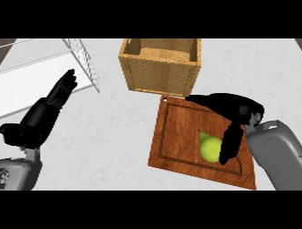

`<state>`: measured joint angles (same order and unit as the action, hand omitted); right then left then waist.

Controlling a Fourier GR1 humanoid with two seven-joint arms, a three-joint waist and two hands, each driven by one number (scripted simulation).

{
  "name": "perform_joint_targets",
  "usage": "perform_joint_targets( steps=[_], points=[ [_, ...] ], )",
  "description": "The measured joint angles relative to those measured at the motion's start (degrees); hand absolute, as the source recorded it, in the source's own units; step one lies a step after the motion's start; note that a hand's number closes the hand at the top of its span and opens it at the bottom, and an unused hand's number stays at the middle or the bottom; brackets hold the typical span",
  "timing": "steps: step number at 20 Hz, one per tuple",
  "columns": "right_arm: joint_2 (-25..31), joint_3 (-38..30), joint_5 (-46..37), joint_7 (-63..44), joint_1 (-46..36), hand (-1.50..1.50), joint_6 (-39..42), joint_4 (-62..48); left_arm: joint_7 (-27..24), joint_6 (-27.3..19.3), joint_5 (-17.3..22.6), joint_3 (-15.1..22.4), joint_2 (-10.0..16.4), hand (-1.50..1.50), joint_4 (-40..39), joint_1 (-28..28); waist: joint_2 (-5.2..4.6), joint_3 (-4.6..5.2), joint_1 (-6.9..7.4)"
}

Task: Pick the pear from the cutting board and place it in the basket

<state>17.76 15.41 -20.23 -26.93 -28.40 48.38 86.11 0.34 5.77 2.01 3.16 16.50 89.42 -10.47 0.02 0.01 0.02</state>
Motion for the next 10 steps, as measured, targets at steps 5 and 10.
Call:
perform_joint_targets(
  steps=[5, 10],
  points=[
    [-0.27, 0.06, -3.78, 1.37, 0.51, -1.50, 1.04, -0.43, 1.46, 0.62, -1.01, -0.73, -1.14, 0.00, 1.00, -0.42, -0.01, 0.00, 0.10],
    [-0.87, 0.71, -6.73, 1.83, 1.88, -1.50, 2.23, 0.53, -1.17, 2.24, -1.95, -1.71, -1.65, 0.00, -0.43, 1.01, -0.01, 0.00, 0.08]
  ],
)
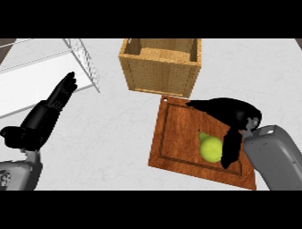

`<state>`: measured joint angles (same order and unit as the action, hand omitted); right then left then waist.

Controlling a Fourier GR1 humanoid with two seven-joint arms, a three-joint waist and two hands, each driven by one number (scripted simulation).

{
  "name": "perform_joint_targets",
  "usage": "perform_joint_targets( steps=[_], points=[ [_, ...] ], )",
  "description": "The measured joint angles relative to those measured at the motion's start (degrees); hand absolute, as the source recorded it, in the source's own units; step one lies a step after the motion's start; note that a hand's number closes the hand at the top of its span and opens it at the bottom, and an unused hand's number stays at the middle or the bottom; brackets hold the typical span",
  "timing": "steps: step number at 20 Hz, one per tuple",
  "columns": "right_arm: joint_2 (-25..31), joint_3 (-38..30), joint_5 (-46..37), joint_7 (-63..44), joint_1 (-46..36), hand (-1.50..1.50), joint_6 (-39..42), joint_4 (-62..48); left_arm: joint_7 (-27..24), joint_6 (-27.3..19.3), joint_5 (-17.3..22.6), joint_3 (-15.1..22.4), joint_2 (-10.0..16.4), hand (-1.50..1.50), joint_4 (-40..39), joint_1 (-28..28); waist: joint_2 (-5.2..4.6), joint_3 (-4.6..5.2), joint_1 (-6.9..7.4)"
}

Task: Pick the pear from the cutting board and place it in the basket

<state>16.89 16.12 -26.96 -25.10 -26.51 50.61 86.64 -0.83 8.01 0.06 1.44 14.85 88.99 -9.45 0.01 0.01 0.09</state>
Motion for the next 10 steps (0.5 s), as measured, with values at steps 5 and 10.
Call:
perform_joint_targets(
  steps=[5, 10],
  points=[
    [-2.12, 1.71, -5.05, 2.23, 0.83, -1.50, -1.53, -2.64, 1.23, 0.84, -0.32, -1.24, -0.59, 0.00, 0.77, -0.44, -0.02, -0.01, 0.08],
    [-2.85, 1.64, -8.74, 4.35, 1.55, -1.50, -1.89, -4.56, 1.14, 1.58, -1.22, -2.15, -1.40, 0.00, -0.48, -1.44, -0.02, -0.01, 0.03]
  ],
)
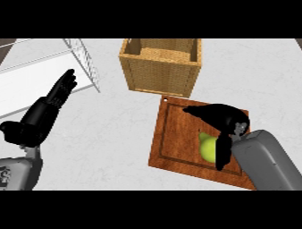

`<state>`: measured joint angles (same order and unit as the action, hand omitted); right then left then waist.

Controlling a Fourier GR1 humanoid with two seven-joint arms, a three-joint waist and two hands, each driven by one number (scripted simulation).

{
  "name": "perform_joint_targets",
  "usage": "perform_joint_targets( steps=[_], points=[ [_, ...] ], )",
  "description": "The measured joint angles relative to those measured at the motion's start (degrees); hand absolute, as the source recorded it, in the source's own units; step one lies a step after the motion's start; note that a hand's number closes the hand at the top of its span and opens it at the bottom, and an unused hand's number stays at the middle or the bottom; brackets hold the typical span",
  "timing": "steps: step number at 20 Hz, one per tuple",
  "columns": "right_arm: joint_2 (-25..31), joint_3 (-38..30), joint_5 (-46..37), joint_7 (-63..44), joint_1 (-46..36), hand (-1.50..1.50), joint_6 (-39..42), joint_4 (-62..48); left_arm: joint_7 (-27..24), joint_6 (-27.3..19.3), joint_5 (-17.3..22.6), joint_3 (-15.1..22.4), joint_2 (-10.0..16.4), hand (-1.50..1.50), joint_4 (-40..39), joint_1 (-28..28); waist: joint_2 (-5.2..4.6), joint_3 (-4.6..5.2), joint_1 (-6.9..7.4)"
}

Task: Pick the pear from the cutting board and place it in the basket

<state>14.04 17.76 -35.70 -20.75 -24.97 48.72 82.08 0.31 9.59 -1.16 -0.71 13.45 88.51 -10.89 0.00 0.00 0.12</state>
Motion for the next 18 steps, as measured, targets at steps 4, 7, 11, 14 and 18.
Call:
perform_joint_targets(
  steps=[4, 7, 11, 14, 18],
  points=[
    [0.04, 0.41, -3.44, 2.72, -0.45, -1.50, -1.29, -4.02, -0.30, 0.05, -0.96, 0.01, -0.90, 0.00, -0.04, 0.28, -0.03, -0.01, 0.07],
    [-0.40, 0.41, -5.45, 3.36, 0.53, -1.50, -1.85, -4.71, 0.23, 0.87, -0.86, -0.50, -0.92, 0.00, 1.59, 1.30, 0.01, 0.00, 0.07],
    [-0.93, 0.63, -7.52, 5.60, 1.74, -1.50, -2.59, -6.78, 0.47, 1.14, -1.32, -0.66, -1.66, 0.00, 1.87, 1.25, 0.07, 0.07, -0.01],
    [-1.22, 0.36, -8.08, 5.98, 2.22, -1.50, -0.79, -6.45, -0.06, 1.49, -1.56, -0.98, -1.94, 0.00, 2.43, 2.06, 0.13, 0.11, -0.04],
    [-1.07, 1.21, -9.24, 7.24, 2.25, 1.50, 0.34, -6.54, 0.77, 1.78, -1.64, -1.19, -2.12, 0.00, 2.74, 1.42, 0.40, 0.26, 0.02]
  ],
)
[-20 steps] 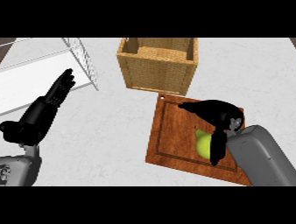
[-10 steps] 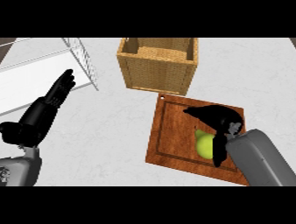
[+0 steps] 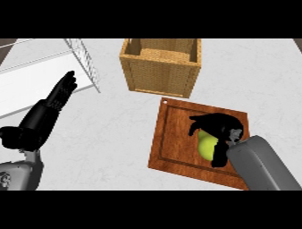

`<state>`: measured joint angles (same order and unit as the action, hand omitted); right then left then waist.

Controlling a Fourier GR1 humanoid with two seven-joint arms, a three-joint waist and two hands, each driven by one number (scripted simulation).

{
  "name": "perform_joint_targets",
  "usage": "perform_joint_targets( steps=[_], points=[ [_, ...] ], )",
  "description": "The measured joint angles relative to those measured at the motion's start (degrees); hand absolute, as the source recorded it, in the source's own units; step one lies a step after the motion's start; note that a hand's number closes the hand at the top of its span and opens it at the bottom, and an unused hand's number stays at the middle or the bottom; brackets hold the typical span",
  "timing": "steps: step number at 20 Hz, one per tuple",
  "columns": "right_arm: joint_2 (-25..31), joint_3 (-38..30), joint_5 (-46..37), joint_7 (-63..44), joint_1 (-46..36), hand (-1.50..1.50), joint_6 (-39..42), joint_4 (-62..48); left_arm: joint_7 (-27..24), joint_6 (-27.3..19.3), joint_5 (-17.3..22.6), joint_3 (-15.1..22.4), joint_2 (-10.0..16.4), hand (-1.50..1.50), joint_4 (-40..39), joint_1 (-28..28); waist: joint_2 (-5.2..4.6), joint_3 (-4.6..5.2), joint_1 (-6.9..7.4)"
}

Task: Pick the pear from the cutting board and place it in the basket

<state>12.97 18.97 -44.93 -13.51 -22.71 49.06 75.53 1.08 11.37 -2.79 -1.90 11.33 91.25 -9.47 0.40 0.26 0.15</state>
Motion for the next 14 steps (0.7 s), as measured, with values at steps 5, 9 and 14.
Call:
perform_joint_targets(
  steps=[5, 9, 14],
  points=[
    [0.29, 1.20, -2.26, 1.70, 0.82, 1.50, -0.47, 0.95, -0.64, 0.94, 0.23, -1.24, 0.55, 0.00, -0.66, 0.06, 0.17, 0.09, 0.00],
    [2.32, 3.59, -4.63, 6.72, -0.12, 1.50, -2.15, 0.07, -0.49, 0.44, -0.56, -0.79, -0.14, 0.00, -0.09, 0.24, 0.22, 0.14, 0.12],
    [3.22, 5.63, -8.26, 11.14, 0.19, 1.50, -6.63, 0.34, 0.53, 0.32, -0.88, -0.82, -0.58, 0.00, 0.05, -0.67, 0.27, 0.20, -0.02]
  ],
)
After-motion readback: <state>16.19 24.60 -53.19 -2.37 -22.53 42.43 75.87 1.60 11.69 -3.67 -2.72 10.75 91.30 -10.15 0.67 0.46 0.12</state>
